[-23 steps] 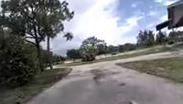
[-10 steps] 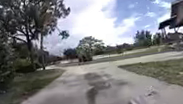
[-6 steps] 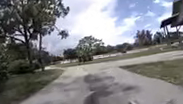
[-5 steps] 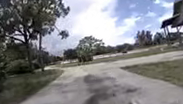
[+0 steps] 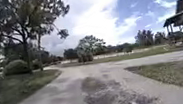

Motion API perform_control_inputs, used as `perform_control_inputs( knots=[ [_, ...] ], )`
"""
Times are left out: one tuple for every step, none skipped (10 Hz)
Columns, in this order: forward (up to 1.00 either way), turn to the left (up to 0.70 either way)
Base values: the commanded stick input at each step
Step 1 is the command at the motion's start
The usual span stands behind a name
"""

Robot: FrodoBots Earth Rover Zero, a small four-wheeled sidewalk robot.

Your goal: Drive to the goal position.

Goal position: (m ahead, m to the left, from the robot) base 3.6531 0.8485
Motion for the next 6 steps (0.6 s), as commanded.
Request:
perform_control_inputs(
  knots=[
    [0.70, 0.00],
    [0.70, 0.00],
    [0.70, 0.00],
    [0.70, 0.00],
    [0.70, 0.00],
    [0.70, 0.00]
  ],
)
